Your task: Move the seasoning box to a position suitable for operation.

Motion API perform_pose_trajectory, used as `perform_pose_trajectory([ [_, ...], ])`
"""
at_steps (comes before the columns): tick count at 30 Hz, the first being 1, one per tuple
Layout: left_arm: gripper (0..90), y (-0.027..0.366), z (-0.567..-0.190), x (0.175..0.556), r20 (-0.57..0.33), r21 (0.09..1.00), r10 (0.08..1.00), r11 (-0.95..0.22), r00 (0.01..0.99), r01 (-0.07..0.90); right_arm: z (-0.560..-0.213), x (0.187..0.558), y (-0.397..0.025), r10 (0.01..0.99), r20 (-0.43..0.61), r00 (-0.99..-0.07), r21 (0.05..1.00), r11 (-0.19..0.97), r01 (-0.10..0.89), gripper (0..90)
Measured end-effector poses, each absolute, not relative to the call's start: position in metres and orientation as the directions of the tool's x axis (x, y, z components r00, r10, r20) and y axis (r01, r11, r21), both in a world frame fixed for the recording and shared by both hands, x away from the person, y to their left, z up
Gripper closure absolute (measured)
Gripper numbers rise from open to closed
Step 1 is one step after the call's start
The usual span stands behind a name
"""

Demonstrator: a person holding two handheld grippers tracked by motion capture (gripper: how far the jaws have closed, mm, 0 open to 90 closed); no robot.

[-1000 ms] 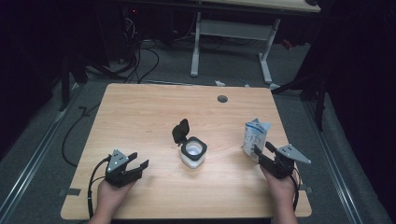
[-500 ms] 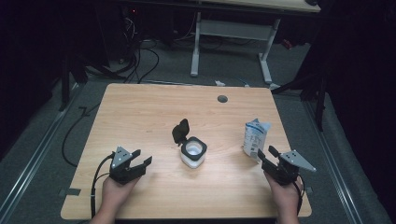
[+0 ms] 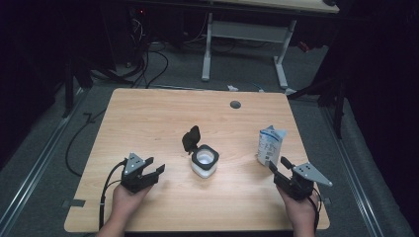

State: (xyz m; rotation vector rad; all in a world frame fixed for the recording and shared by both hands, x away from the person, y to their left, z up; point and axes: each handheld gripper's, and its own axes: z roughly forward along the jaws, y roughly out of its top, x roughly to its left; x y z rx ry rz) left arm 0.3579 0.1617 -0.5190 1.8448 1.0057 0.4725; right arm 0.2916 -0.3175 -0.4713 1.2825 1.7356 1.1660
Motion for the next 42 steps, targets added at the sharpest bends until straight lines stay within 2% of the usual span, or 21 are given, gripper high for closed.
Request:
perform_pose_trajectory([
  [7,49.0,0.163,-0.519,0.357,-0.092,0.87,0.815,-0.214,0.572,0.445,-0.476,0.296,-0.305,0.945,-0.013,-0.326,0.921,0.138,0.365,50.9],
  [17,51.2,0.175,-0.519,0.351,-0.104,0.862,0.841,-0.191,0.531,0.47,-0.483,0.309,-0.285,0.918,-0.008,-0.397,0.915,0.167,0.368,53.3],
  [24,51.9,0.183,-0.517,0.341,-0.08,0.864,0.853,-0.198,0.515,0.463,-0.493,0.324,-0.268,0.898,-0.018,-0.439,0.898,0.208,0.388,54.6],
  [28,52.1,0.185,-0.518,0.337,-0.077,0.863,0.858,-0.197,0.507,0.464,-0.496,0.331,-0.262,0.894,-0.006,-0.448,0.894,0.205,0.398,56.3],
  [33,53.4,0.186,-0.519,0.333,-0.075,0.865,0.849,-0.206,0.524,0.457,-0.5,0.338,-0.251,0.889,0.001,-0.459,0.886,0.212,0.413,62.5],
  [37,51.9,0.183,-0.521,0.334,-0.102,0.856,0.837,-0.201,0.537,0.476,-0.502,0.341,-0.237,0.878,-0.013,-0.478,0.879,0.238,0.413,64.2],
  [42,52.4,0.176,-0.518,0.336,-0.096,0.865,0.834,-0.2,0.543,0.46,-0.508,0.342,-0.222,0.864,-0.028,-0.503,0.872,0.266,0.41,66.7],
])
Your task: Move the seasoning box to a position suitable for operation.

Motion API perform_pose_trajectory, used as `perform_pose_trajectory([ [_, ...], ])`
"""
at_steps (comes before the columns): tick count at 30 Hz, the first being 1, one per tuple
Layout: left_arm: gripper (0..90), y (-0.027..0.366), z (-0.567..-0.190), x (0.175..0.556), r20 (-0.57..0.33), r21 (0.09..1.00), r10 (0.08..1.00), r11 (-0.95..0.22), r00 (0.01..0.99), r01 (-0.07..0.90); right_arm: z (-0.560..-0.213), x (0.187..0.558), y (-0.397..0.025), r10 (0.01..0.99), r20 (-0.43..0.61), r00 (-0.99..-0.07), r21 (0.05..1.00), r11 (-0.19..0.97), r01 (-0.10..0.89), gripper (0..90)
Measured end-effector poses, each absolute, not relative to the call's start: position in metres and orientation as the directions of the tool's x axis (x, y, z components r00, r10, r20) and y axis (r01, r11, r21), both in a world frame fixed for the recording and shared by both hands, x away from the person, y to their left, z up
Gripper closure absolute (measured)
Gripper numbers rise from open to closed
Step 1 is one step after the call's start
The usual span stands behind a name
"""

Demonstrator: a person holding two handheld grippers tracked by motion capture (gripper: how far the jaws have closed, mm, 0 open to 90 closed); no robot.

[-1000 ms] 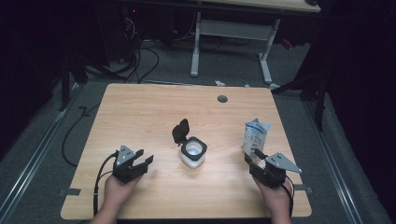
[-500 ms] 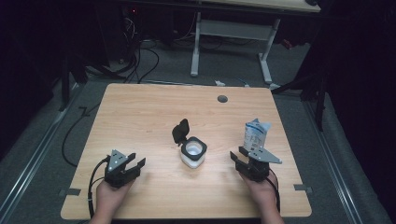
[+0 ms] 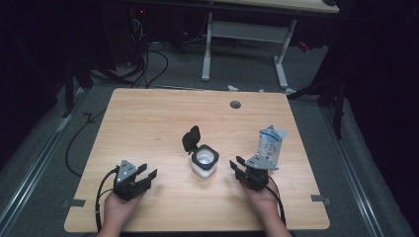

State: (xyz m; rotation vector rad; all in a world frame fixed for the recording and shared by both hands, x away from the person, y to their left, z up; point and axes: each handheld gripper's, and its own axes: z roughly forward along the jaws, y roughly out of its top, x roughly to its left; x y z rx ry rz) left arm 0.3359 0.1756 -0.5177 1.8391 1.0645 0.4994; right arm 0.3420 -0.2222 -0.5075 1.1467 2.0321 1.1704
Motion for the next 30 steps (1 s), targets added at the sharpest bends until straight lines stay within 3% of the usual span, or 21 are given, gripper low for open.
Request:
perform_pose_trajectory([
  [10,59.6,0.146,-0.51,0.338,-0.114,0.881,0.819,-0.178,0.562,0.437,-0.512,0.34,-0.203,0.843,-0.021,-0.538,0.868,0.282,0.409,74.6],
  [16,57.1,0.13,-0.512,0.349,-0.121,0.87,0.827,-0.178,0.549,0.46,-0.513,0.343,-0.203,0.834,-0.017,-0.551,0.86,0.293,0.417,83.5],
  [30,54.7,0.117,-0.492,0.361,-0.109,0.888,0.853,-0.148,0.51,0.436,-0.514,0.341,-0.199,0.815,-0.041,-0.578,0.855,0.328,0.401,79.2],
])
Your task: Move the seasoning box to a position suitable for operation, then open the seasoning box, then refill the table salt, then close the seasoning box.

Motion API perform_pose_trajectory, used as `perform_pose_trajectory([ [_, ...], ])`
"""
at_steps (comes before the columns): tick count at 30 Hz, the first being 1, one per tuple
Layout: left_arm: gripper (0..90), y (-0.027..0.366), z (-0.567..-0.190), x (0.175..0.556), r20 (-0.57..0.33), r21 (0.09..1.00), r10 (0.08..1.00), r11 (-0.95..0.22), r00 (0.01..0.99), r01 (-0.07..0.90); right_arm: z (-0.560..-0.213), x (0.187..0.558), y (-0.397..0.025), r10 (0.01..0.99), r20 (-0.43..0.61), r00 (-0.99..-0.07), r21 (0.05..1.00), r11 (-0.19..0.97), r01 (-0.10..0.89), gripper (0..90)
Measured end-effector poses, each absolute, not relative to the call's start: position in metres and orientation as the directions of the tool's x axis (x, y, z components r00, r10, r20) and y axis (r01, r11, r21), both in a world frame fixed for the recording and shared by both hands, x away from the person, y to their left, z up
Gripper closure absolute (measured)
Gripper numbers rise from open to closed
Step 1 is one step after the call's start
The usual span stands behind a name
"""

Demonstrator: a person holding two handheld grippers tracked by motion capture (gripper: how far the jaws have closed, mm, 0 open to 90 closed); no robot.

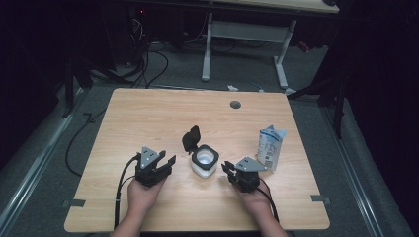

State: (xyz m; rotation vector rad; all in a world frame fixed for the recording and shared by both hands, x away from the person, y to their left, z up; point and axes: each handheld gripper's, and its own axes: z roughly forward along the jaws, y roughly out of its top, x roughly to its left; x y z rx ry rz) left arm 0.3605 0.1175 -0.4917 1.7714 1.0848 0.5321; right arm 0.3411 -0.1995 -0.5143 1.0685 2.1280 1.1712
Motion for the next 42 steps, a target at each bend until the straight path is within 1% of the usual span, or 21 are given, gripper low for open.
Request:
perform_pose_trajectory([
  [2,54.9,0.119,-0.492,0.362,-0.121,0.884,0.853,-0.14,0.507,0.446,-0.515,0.34,-0.199,0.815,-0.038,-0.578,0.852,0.328,0.408,79.2],
  [6,55.5,0.119,-0.489,0.365,-0.108,0.885,0.854,-0.151,0.51,0.44,-0.516,0.338,-0.197,0.818,-0.038,-0.574,0.847,0.331,0.415,78.5],
  [8,57.6,0.118,-0.488,0.368,-0.108,0.89,0.852,-0.146,0.512,0.432,-0.517,0.337,-0.196,0.815,-0.049,-0.578,0.848,0.34,0.408,78.5],
  [9,59.0,0.118,-0.488,0.37,-0.121,0.89,0.851,-0.136,0.512,0.436,-0.517,0.337,-0.196,0.814,-0.054,-0.578,0.847,0.345,0.406,78.7],
  [11,62.0,0.117,-0.488,0.376,-0.14,0.884,0.846,-0.128,0.515,0.45,-0.516,0.336,-0.196,0.816,-0.053,-0.575,0.847,0.341,0.407,82.1],
  [15,70.2,0.113,-0.487,0.383,-0.146,0.879,0.842,-0.13,0.519,0.459,-0.516,0.336,-0.197,0.814,-0.033,-0.58,0.848,0.33,0.415,89.3],
  [17,76.0,0.111,-0.485,0.386,-0.148,0.883,0.838,-0.126,0.525,0.452,-0.518,0.337,-0.195,0.813,-0.04,-0.581,0.849,0.334,0.409,89.7],
  [20,81.4,0.108,-0.48,0.39,-0.146,0.888,0.839,-0.123,0.525,0.443,-0.518,0.337,-0.195,0.813,-0.041,-0.58,0.846,0.337,0.413,89.7],
  [26,83.4,0.101,-0.472,0.396,-0.157,0.894,0.834,-0.107,0.529,0.434,-0.518,0.335,-0.192,0.809,-0.043,-0.586,0.847,0.341,0.407,89.6],
  [36,89.7,0.089,-0.459,0.406,-0.159,0.9,0.824,-0.106,0.544,0.423,-0.521,0.338,-0.191,0.802,-0.043,-0.596,0.847,0.346,0.404,90.0],
  [42,90.0,0.084,-0.454,0.403,-0.164,0.906,0.815,-0.099,0.556,0.412,-0.521,0.334,-0.188,0.793,-0.035,-0.609,0.848,0.346,0.401,90.0],
])
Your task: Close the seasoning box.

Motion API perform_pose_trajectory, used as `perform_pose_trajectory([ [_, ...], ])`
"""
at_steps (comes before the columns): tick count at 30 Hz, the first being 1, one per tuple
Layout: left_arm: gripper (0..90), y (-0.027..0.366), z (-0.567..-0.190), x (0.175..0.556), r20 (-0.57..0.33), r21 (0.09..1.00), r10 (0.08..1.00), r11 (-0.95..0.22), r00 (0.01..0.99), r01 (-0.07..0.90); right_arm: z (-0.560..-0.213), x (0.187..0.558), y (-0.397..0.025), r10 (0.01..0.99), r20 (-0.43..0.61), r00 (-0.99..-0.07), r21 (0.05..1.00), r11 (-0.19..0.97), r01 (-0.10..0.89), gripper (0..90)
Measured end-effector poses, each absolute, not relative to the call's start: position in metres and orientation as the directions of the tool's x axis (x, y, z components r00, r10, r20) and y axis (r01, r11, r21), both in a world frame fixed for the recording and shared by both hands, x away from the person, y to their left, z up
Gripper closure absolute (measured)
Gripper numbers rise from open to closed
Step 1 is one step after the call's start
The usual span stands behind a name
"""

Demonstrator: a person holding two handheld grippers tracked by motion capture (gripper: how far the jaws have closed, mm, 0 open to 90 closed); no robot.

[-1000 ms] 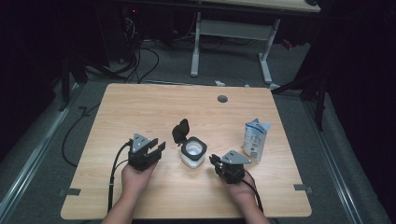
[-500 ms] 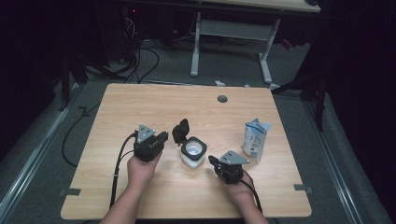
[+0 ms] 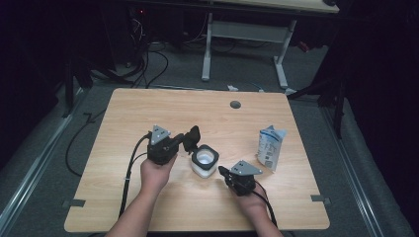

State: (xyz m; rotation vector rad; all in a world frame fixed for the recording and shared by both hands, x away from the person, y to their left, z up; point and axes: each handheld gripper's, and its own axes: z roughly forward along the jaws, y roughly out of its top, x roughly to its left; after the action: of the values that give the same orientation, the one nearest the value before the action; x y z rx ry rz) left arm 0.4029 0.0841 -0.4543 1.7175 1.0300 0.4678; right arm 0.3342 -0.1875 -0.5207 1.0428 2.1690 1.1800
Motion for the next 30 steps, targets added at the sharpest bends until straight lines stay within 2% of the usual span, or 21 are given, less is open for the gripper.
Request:
perform_pose_trajectory([
  [20,90.0,0.081,-0.452,0.398,-0.193,0.909,0.795,-0.077,0.575,0.411,-0.523,0.333,-0.18,0.775,-0.049,-0.63,0.844,0.369,0.388,90.0],
  [30,90.0,0.07,-0.454,0.388,-0.197,0.911,0.76,-0.091,0.619,0.403,-0.523,0.333,-0.181,0.783,-0.046,-0.621,0.843,0.364,0.396,90.0],
])
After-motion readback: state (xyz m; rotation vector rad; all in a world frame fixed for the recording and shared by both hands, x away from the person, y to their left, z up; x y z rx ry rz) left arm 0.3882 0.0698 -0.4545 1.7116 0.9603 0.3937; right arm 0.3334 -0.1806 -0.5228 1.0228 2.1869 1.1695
